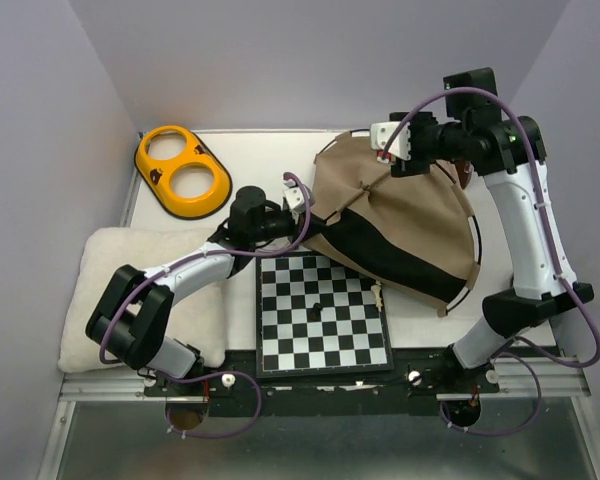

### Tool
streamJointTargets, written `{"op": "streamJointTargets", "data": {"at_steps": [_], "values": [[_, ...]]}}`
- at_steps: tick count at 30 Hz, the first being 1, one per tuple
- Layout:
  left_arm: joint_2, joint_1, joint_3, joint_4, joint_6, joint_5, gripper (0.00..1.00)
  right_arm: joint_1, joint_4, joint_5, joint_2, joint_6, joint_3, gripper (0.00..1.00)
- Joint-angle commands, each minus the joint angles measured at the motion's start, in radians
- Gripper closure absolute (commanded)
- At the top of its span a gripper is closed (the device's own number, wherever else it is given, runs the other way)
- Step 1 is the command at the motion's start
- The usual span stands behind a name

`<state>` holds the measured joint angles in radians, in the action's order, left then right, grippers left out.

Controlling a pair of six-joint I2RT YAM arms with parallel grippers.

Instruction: Set up the pet tent

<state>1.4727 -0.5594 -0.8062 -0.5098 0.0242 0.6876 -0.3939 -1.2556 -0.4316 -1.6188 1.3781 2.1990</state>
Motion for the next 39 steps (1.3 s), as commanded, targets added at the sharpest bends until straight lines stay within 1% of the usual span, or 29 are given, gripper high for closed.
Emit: {"op": "streamJointTargets", "data": {"at_steps": [1,4,6,8,10,13,14,18,22,25,30,32,33,34,35,39], "values": [[-0.02,0.021,-0.005,0.113,-0.144,0.052,1.0,0.134,-0.044,0.05,-0.076,0.002,-0.059,0.33],[-0.02,0.023,-0.002,0.114,-0.173,0.061,1.0,0.184,-0.008,0.054,-0.113,0.01,-0.047,0.33],[-0.017,0.023,-0.007,0.122,-0.179,0.059,1.0,0.187,0.011,0.044,-0.13,0.01,-0.03,0.33],[-0.02,0.023,-0.005,0.129,-0.197,0.059,1.0,0.187,0.002,0.007,-0.142,0.027,-0.015,0.36],[-0.026,0.023,-0.001,0.123,-0.211,0.052,1.0,0.182,-0.007,-0.013,-0.142,0.051,-0.033,0.36],[-0.035,0.026,0.005,0.126,-0.214,0.05,1.0,0.179,-0.016,-0.001,-0.139,0.116,-0.094,0.39],[-0.037,0.027,0.012,0.122,-0.219,0.05,1.0,0.178,-0.004,0.017,-0.133,0.143,-0.12,0.41],[-0.055,0.041,0.036,0.111,-0.23,0.041,1.0,0.184,0.108,0.117,-0.11,0.194,-0.223,0.62],[-0.074,0.075,0.073,0.126,-0.253,0.052,1.0,0.211,0.16,0.152,-0.122,0.185,-0.188,0.75],[-0.086,0.101,0.093,0.146,-0.273,0.064,1.0,0.25,0.171,0.174,-0.151,0.174,-0.125,0.8],[-0.1,0.131,0.114,0.174,-0.306,0.079,1.0,0.319,0.199,0.18,-0.202,0.151,-0.035,0.84],[-0.1,0.144,0.116,0.183,-0.32,0.084,1.0,0.329,0.203,0.18,-0.213,0.145,-0.027,0.85],[-0.098,0.15,0.119,0.185,-0.325,0.086,1.0,0.331,0.2,0.177,-0.213,0.141,-0.028,0.89],[-0.098,0.151,0.116,0.183,-0.328,0.086,1.0,0.331,0.191,0.16,-0.21,0.13,-0.03,0.96],[-0.098,0.151,0.116,0.177,-0.333,0.086,1.0,0.329,0.182,0.124,-0.205,0.116,-0.03,0.99],[-0.101,0.151,0.092,0.131,-0.311,0.116,1.0,0.3,0.104,0.009,-0.156,0.093,-0.051,0.99]]}}
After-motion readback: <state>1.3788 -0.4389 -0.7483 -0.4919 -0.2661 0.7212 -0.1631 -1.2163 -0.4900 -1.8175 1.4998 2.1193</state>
